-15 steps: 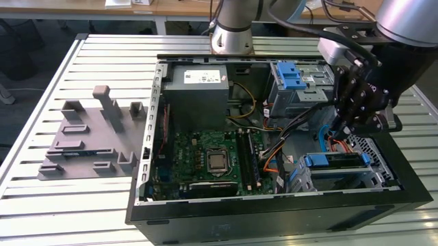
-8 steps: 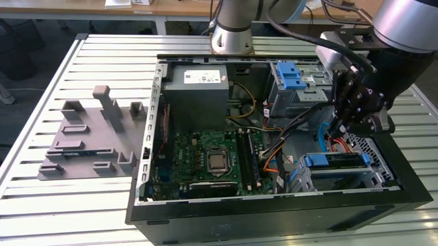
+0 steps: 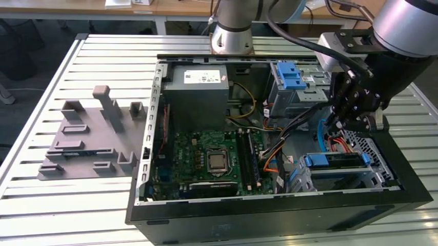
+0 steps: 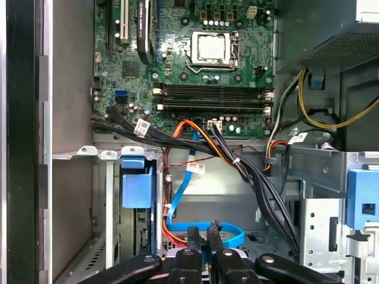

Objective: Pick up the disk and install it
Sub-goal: 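Insert the second disk wire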

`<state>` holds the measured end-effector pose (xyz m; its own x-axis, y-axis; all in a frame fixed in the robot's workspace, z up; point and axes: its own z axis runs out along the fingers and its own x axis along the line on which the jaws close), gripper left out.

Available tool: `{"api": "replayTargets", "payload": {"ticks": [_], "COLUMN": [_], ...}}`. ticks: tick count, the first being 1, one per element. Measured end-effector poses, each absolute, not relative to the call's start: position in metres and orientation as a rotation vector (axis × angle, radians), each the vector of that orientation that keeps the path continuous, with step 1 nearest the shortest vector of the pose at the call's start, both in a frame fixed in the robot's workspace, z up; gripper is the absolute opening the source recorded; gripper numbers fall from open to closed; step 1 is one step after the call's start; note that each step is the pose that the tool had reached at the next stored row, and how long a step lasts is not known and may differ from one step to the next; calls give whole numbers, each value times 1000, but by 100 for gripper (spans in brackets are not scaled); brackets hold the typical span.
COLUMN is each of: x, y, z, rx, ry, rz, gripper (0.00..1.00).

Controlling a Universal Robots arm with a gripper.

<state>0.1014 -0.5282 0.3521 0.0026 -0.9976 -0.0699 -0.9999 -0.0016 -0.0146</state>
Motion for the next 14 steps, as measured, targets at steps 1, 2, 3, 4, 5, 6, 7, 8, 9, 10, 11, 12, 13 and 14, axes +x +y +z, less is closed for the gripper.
{"api": "replayTargets", "payload": {"ticks": [1,2,3,4,5,6,7,8,9,10,11,12,13,14], "x": [101,101,101,101,101,101,101,101,101,101,101,101,101,101], "y": [-529,-529,-530,-531,-532,-532,-533,-533,-533,-533,-533,-533,-534,-535], "z": [352,352,352,352,351,351,350,350,349,348,347,347,347,346], "rx": [-2181,-2181,-2181,-2182,-2182,-2182,-2184,-2187,-2188,-2188,-2189,-2189,-2189,-2189], "ry": [2176,2177,2177,2177,2177,2178,2179,2182,2183,2183,2183,2184,2184,2184], "rz": [60,60,60,60,59,58,55,49,45,45,44,43,43,43], "gripper": [16,16,16,16,16,16,16,16,16,16,16,16,16,16]}}
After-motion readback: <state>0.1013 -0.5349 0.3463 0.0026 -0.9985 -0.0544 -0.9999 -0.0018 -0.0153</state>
